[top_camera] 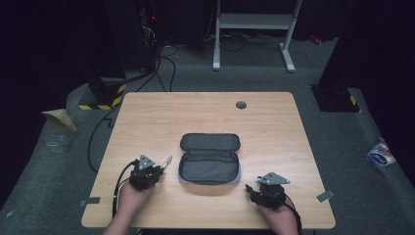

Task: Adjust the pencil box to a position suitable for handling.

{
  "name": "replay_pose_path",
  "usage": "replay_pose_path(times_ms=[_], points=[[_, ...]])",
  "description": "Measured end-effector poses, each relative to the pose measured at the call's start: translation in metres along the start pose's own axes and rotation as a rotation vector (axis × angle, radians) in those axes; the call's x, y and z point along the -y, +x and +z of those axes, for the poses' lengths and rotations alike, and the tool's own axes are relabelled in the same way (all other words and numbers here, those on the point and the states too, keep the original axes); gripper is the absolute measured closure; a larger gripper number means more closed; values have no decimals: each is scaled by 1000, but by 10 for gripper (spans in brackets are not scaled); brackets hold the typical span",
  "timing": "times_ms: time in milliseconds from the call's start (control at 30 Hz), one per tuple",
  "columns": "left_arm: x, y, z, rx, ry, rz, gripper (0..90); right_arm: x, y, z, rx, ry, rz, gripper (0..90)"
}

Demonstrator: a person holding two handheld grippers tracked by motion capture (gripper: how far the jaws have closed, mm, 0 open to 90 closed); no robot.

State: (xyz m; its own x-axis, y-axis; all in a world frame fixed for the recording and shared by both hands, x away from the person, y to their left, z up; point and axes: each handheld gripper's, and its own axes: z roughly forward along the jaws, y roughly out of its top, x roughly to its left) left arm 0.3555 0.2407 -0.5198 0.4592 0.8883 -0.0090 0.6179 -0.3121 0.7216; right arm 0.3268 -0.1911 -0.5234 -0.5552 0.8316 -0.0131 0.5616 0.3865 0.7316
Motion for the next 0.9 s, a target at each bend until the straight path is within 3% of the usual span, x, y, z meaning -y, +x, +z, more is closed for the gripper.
replay_pose_path(times_ms=[533, 667, 900], points=[[0, 1, -1, 17, -8, -2, 791, 0, 0, 0, 1, 0, -1, 404], [-1, 3, -5, 25, -42, -25, 791, 0, 0, 0, 1, 0, -1, 405], [-4, 2, -13, 26, -100, -26, 792, 0, 0, 0, 2, 0, -2, 405]])
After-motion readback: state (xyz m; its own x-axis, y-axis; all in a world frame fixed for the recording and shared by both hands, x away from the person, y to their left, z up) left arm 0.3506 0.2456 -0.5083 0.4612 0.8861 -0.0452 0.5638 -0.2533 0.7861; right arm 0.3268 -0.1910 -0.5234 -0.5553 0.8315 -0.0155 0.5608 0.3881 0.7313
